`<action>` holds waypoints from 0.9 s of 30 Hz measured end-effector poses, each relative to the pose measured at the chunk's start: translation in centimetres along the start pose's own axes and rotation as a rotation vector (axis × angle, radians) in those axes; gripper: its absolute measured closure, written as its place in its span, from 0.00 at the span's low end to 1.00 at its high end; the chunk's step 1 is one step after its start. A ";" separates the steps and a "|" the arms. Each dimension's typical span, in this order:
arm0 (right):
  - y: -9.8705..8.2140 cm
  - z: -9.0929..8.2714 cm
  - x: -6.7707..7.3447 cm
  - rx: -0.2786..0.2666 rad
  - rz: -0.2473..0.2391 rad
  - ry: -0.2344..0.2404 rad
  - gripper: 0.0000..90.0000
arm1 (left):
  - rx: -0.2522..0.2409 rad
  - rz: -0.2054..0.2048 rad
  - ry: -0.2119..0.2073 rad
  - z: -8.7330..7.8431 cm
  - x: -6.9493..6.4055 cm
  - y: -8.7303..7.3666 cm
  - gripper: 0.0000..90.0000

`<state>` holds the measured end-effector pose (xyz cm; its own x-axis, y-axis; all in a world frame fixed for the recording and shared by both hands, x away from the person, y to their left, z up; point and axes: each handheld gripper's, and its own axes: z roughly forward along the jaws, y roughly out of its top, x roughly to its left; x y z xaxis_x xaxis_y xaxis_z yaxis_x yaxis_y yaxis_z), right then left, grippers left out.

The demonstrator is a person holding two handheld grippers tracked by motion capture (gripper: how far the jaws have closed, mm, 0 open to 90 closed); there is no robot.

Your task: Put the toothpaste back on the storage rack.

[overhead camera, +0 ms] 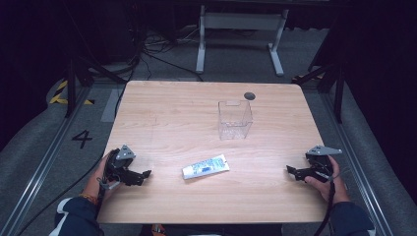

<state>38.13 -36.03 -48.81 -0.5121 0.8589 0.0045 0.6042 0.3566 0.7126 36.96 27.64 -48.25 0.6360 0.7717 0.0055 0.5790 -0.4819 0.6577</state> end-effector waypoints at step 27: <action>0.0 0.0 0.1 0.000 0.003 -0.002 0.01 | 0.114 0.174 -0.085 -1.4 -2.5 4.3 0.19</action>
<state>38.10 -35.98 -48.81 -0.5091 0.8607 0.0051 0.6059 0.3542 0.7123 37.15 24.26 -44.36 0.7694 0.6372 0.0448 0.5075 -0.6524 0.5628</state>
